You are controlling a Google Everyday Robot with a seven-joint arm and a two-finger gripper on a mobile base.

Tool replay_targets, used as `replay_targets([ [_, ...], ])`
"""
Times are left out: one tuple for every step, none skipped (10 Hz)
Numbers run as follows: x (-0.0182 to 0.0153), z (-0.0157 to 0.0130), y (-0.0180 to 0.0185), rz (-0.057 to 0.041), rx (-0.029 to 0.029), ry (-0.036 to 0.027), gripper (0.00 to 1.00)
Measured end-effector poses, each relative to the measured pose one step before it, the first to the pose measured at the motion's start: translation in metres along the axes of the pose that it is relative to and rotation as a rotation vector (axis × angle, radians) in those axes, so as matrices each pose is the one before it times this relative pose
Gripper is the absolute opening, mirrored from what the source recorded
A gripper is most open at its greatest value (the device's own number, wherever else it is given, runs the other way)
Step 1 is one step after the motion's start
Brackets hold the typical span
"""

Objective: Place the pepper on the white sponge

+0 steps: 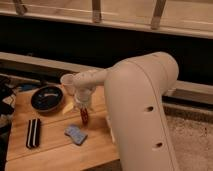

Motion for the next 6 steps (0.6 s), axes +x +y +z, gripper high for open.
replay_targets([
  [-0.00396, 0.00164, -0.00464, 0.00528, -0.00739, 0.00619, 0.97],
  [-0.00843, 0.00339, -0.01574, 0.01872, -0.01953, 0.00497, 0.97],
  [-0.00640, 0.00184, -0.01079, 0.00992, -0.01902, 0.00024, 0.97],
  [-0.00293, 0.00165, -0.00488, 0.00246, -0.01170, 0.00287, 0.97],
  [-0.00181, 0.00435, 0.00045, -0.00729, -0.01642, 0.00881, 0.97],
  [0.00115, 0.00663, 0.00552, -0.01405, -0.01595, 0.01648, 0.97],
])
